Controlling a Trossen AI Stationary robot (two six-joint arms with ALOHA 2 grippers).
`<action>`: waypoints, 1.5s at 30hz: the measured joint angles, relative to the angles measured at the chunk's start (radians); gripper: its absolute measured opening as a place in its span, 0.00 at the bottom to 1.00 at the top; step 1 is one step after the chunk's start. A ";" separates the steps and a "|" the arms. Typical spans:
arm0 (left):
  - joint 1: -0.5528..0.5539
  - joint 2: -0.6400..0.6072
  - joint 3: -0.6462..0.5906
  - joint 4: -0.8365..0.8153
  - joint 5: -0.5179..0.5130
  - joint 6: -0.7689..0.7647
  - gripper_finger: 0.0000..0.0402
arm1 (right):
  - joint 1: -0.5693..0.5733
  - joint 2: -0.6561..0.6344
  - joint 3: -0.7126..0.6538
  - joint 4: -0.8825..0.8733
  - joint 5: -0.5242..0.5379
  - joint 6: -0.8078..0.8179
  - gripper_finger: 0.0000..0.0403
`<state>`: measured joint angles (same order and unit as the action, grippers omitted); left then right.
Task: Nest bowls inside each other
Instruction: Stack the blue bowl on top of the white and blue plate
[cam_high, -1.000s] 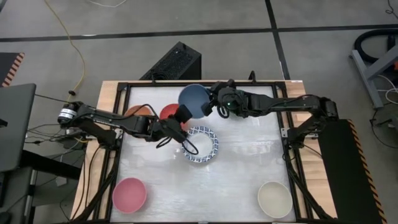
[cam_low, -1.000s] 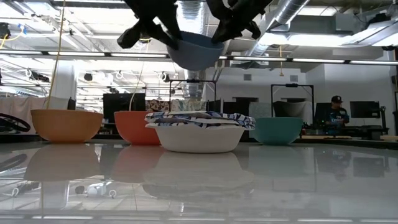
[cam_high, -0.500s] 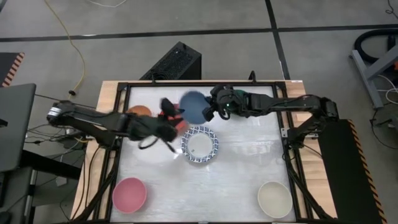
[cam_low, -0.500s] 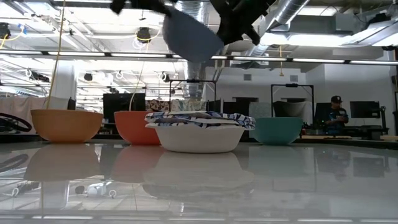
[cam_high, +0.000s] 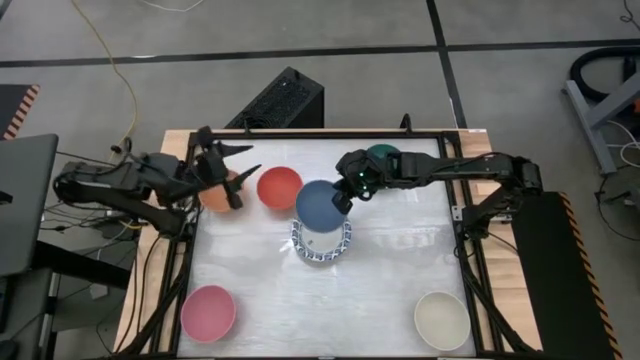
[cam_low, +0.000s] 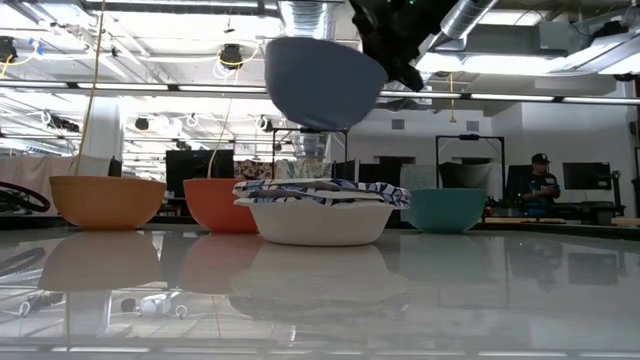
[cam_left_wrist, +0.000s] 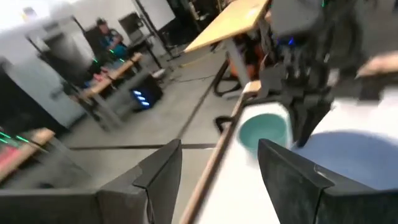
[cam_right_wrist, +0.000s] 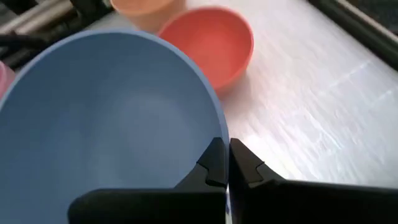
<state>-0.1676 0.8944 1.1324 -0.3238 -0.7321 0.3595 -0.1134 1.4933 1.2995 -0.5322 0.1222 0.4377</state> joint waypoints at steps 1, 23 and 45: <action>0.007 -0.011 0.000 -0.013 0.015 -0.048 0.50 | 0.003 0.000 0.000 -0.010 0.000 0.000 0.02; 0.058 -0.038 -0.002 -0.227 0.064 -0.324 0.50 | 0.050 0.215 0.000 -0.008 -0.051 -0.027 0.01; 0.058 -0.038 -0.002 -0.227 0.063 -0.331 0.50 | 0.032 0.230 -0.035 0.074 -0.049 -0.098 0.02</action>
<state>-0.1093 0.8566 1.1301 -0.5510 -0.6691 0.0287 -0.0814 1.7237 1.2642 -0.4577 0.0735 0.3397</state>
